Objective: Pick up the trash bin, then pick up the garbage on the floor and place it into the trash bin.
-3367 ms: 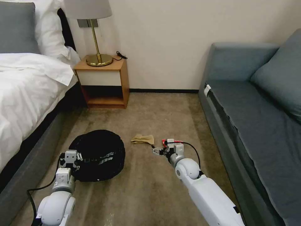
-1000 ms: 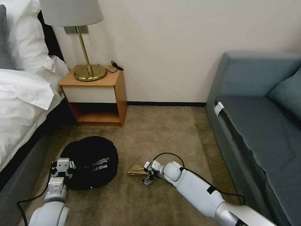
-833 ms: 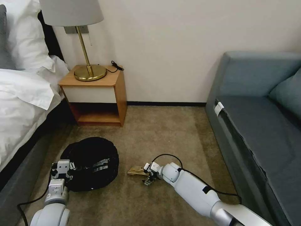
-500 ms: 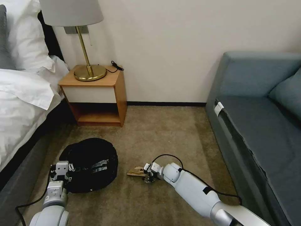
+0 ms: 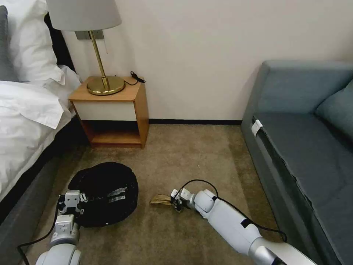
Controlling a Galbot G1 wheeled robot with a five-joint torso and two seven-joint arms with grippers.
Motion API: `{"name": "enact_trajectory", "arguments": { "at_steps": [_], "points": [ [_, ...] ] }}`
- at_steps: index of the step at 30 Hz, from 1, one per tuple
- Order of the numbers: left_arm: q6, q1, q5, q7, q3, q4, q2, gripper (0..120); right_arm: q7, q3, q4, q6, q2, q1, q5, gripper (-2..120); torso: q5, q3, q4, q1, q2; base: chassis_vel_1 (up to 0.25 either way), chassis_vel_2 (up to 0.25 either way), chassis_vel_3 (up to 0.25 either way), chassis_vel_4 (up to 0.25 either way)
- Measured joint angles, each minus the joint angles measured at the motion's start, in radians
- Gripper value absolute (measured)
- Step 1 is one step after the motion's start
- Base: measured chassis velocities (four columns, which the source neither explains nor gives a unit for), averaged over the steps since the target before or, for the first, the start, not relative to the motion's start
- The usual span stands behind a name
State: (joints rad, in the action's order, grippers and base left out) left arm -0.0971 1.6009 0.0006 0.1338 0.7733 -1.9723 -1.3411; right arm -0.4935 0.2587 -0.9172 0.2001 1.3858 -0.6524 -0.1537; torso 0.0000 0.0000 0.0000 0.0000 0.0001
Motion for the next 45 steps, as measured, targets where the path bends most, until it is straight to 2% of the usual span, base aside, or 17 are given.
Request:
{"name": "enact_trajectory", "arguments": {
  "at_steps": [10, 21, 22, 24, 25, 27, 28, 31, 32, 35, 41, 45],
  "points": [
    [0.012, 0.007, 0.009, 0.003, -0.001, -0.002, -0.008, 2, -0.002, -0.069, -0.039, -0.011, -0.008, -0.014, 0.038, 0, 0.0, 0.0, 0.0, 0.0, 0.0, 0.0, 0.0, 0.0, 0.0],
    [0.024, -0.002, 0.011, 0.003, -0.009, 0.004, -0.01, 2, 0.049, -0.2, -0.252, 0.016, -0.024, -0.037, 0.276, 0, 0.0, 0.0, 0.0, 0.0, 0.0, 0.0, 0.0, 0.0, 0.0],
    [0.024, -0.004, 0.011, 0.003, -0.011, 0.003, -0.01, 2, 0.059, -0.21, -0.278, 0.021, -0.026, -0.038, 0.316, 0, 0.0, 0.0, 0.0001, 0.0, 0.0, 0.0, 0.0, 0.0, 0.0],
    [0.024, -0.008, 0.011, 0.003, -0.017, 0.001, -0.01, 2, 0.08, -0.223, -0.359, 0.03, -0.032, -0.044, 0.473, 0, -0.0001, 0.0, 0.0, 0.0, 0.0, 0.0, 0.0, 0.0, 0.0],
    [0.024, -0.008, 0.011, 0.003, -0.017, 0.001, -0.01, 2, 0.08, -0.223, -0.359, 0.03, -0.032, -0.044, 0.473, 0, -0.0001, 0.0, 0.0, 0.0, 0.0, 0.0, 0.0, 0.0, 0.0],
    [0.025, -0.012, 0.011, 0.003, -0.023, 0.0, -0.01, 2, 0.095, -0.223, -0.444, 0.054, -0.039, -0.057, 0.635, 0, 0.0, 0.0, 0.0, 0.0, 0.0, 0.0, 0.0, 0.0, 0.0],
    [0.025, -0.012, 0.011, 0.003, -0.023, 0.0, -0.01, 2, 0.095, -0.223, -0.444, 0.054, -0.039, -0.057, 0.635, 0, 0.0, 0.0, 0.0, 0.0, 0.0, 0.0, 0.0, 0.0, 0.0],
    [0.027, -0.021, 0.012, 0.003, -0.03, -0.002, -0.012, 2, 0.126, -0.198, -0.565, 0.105, -0.044, -0.085, 0.799, 0, -0.0001, 0.0, 0.0, 0.0, 0.0, 0.0, 0.0, 0.0, 0.0],
    [0.027, -0.021, 0.012, 0.003, -0.03, -0.002, -0.012, 2, 0.126, -0.198, -0.565, 0.105, -0.044, -0.085, 0.799, 0, -0.0001, 0.0, 0.0, 0.0, 0.0, 0.0, 0.0, 0.0, 0.0],
    [0.032, -0.028, 0.011, 0.003, -0.037, -0.009, -0.015, 2, 0.149, -0.15, -0.693, 0.16, -0.046, -0.122, 0.947, 0, 0.0, 0.0, 0.0001, 0.0, 0.0, 0.0, 0.0, 0.0, 0.0],
    [0.038, -0.03, 0.011, 0.003, -0.044, -0.018, -0.018, 2, 0.17, -0.078, -0.767, 0.183, -0.031, -0.149, 0.97, 0, -0.0002, 0.0, 0.0, 0.0, 0.0, 0.0, 0.0, 0.0, 0.0],
    [0.042, -0.027, 0.01, 0.002, -0.055, -0.031, -0.022, 2, 0.175, -0.019, -0.744, 0.178, -0.009, -0.15, 0.89, 0, -0.0001, 0.0, 0.0002, 0.0, 0.0, 0.0, 0.0, 0.0, 0.0]
  ]
}}
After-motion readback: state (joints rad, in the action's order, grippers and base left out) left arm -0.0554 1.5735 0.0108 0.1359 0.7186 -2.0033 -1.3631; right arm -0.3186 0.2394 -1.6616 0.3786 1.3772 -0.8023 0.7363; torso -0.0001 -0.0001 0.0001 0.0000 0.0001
